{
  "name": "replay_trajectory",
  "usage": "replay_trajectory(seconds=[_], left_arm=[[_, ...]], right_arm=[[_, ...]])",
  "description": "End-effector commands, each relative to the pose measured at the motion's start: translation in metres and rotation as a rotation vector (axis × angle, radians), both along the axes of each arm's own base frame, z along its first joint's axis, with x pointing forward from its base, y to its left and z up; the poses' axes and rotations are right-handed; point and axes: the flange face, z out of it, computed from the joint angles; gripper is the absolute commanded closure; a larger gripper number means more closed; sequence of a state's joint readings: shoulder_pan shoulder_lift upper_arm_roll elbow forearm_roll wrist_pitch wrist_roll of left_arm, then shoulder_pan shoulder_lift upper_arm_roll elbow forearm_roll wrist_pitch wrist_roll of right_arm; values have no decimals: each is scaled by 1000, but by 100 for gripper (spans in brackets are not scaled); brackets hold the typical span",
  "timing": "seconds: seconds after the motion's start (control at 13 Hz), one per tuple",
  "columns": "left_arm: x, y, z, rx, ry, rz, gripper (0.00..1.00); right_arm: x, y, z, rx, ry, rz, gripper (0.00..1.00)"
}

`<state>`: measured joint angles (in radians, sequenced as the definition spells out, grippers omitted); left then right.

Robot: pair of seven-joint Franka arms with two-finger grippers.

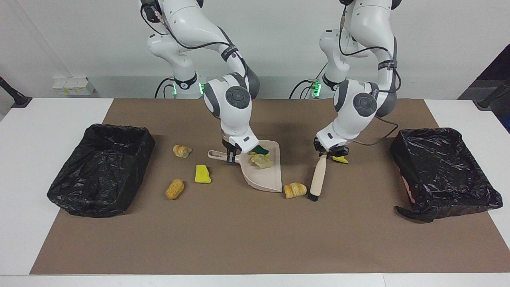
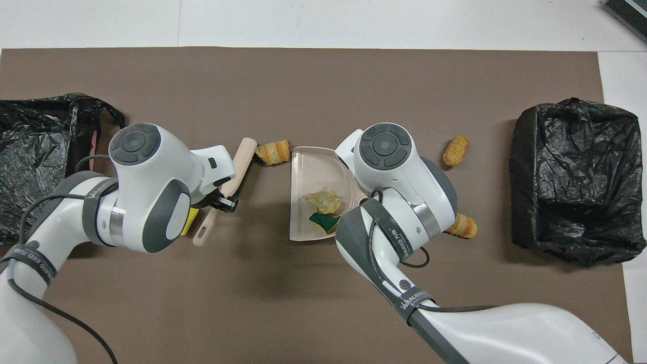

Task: Sweep and dump trash in bin
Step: 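Sweep the remaining bread pieces into the dustpan with the left gripper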

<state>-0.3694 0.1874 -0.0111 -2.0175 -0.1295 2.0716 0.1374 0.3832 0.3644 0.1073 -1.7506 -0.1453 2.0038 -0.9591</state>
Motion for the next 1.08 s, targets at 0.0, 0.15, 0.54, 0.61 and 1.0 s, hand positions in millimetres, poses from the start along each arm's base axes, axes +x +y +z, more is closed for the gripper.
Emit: replay_trajectory(seconds=[0.0,0.15,0.54,0.61,1.0], left_arm=[[-34,-24,12,36,54,-80,100],[-66,-54,18,67,130,-165,100],[-79,-73,25,66,132,-189,100],[-76,-66,26,74,142,-180,100],[-76,-97,69,24,18,-212,100]], right_arm=[[-9,-3,3,-16,-1,-16,100],[-9,-4,3,-17,-1,-17,100],[-9,-4,3,-17,-1,-19,100],[-9,-3,2,-18,0,-23,100],[-11,-4,3,-17,-2,-23,100]])
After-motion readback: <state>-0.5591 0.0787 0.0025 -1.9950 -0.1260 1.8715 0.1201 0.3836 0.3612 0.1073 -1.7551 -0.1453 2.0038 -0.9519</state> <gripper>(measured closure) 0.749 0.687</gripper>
